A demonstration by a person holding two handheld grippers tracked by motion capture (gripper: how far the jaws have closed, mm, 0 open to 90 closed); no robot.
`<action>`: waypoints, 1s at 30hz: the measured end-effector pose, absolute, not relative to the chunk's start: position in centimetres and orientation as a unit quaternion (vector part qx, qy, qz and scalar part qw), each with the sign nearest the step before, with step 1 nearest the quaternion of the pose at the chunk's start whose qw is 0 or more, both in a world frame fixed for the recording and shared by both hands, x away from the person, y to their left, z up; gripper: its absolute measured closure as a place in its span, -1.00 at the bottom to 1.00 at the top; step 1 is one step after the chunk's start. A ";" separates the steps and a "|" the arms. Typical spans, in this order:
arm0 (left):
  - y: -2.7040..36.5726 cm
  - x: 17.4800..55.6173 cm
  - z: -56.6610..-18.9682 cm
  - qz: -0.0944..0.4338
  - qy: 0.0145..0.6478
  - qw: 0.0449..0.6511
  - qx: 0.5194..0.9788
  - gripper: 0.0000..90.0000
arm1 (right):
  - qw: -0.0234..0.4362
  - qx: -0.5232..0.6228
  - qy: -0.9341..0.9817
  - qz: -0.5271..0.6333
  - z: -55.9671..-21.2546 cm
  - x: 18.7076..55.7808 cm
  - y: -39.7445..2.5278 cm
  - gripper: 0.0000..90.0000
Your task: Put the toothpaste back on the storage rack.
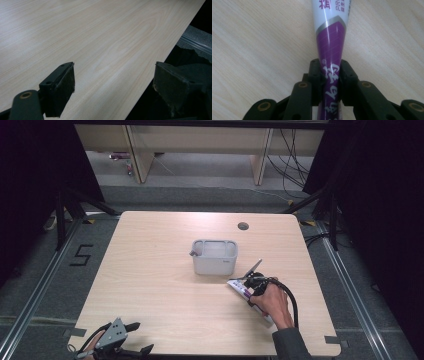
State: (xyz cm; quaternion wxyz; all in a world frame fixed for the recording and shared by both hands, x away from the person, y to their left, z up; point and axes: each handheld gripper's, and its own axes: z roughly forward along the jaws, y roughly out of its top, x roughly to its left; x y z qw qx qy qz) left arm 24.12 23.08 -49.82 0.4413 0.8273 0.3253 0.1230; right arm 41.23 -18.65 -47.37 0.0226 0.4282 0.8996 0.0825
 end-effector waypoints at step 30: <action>23.3 24.1 -49.7 0.123 0.324 0.440 0.828 -0.63 | 0.008 0.385 0.923 0.014 -47.2 42.3 -17.8 0.70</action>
